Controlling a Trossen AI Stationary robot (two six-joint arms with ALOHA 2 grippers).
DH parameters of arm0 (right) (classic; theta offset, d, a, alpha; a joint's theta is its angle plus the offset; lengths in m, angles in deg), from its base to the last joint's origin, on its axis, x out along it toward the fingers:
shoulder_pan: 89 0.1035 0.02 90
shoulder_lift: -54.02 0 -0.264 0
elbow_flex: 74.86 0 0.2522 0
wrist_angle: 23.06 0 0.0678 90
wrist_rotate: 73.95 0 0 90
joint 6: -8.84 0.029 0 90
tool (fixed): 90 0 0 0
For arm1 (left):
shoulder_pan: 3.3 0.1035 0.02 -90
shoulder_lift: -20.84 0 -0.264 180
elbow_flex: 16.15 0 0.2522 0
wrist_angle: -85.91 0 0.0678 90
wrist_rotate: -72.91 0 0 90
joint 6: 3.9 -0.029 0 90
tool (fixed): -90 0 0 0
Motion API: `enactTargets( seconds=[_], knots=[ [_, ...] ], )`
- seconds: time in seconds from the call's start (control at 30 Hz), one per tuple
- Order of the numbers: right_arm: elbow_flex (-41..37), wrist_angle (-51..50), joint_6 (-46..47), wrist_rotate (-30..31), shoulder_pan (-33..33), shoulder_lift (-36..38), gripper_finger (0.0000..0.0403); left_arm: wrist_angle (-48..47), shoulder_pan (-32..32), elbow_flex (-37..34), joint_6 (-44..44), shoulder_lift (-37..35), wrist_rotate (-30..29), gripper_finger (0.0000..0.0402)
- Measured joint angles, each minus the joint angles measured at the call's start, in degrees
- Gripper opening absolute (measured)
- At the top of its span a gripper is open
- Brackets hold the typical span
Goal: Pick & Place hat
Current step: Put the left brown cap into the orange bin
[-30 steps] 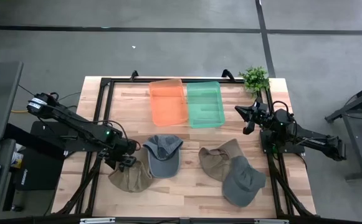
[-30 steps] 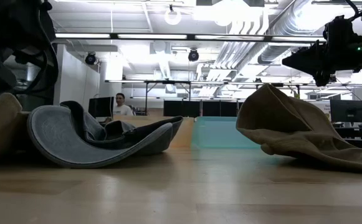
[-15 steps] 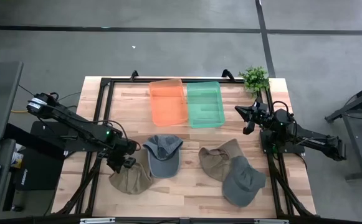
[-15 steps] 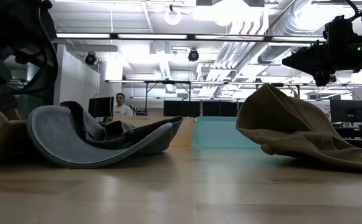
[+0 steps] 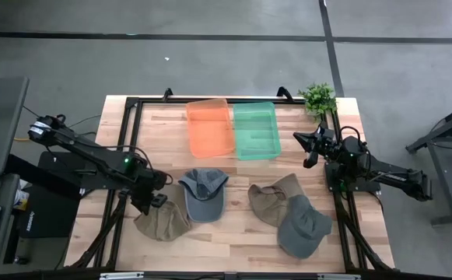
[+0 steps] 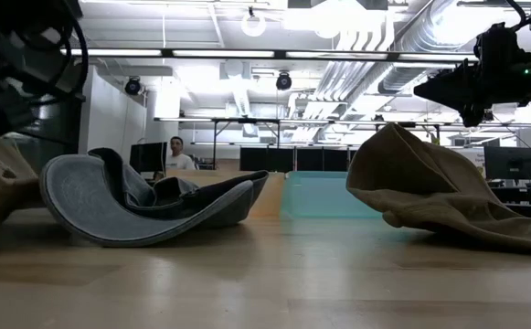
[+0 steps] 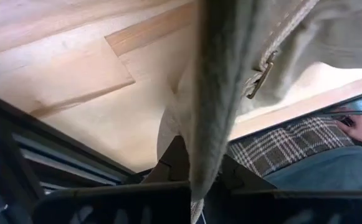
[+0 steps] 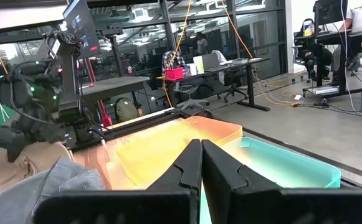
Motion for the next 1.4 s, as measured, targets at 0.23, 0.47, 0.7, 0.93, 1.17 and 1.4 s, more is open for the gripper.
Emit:
enactTargets(
  seconds=[0.23, 0.47, 0.7, 0.93, 1.17, 1.4],
  knots=[
    [0.0, 0.0, 0.0, 0.0, 0.0, 0.0, 0.0005, -5.8, 0.0, 2.6, 0.0, -2.9, -1.2, 0.0],
    [0.0, 0.0, 0.0, 0.0, 0.0, 0.0, 0.0005, -10.7, 0.0, 6.9, -0.2, -4.2, -3.5, 0.0],
    [0.0, 0.0, 0.0, 0.0, 0.0, 0.0, 0.0005, -16.8, 0.0, 12.6, -0.1, -4.3, -6.5, 0.0],
    [0.0, 0.0, 0.0, 0.0, 0.0, 0.0, 0.0005, -22.6, 0.0, 19.1, 1.1, -4.3, -7.2, 0.0],
    [0.0, 0.0, 0.0, 0.0, 0.0, 0.0, 0.0005, -27.5, 0.0, 25.5, 2.3, -4.3, -8.9, 0.0],
    [0.0, 0.0, 0.0, 0.0, 0.0, 0.0, 0.0005, -27.6, 0.0, 31.2, 4.3, -4.3, -13.7, 0.0]
  ],
)
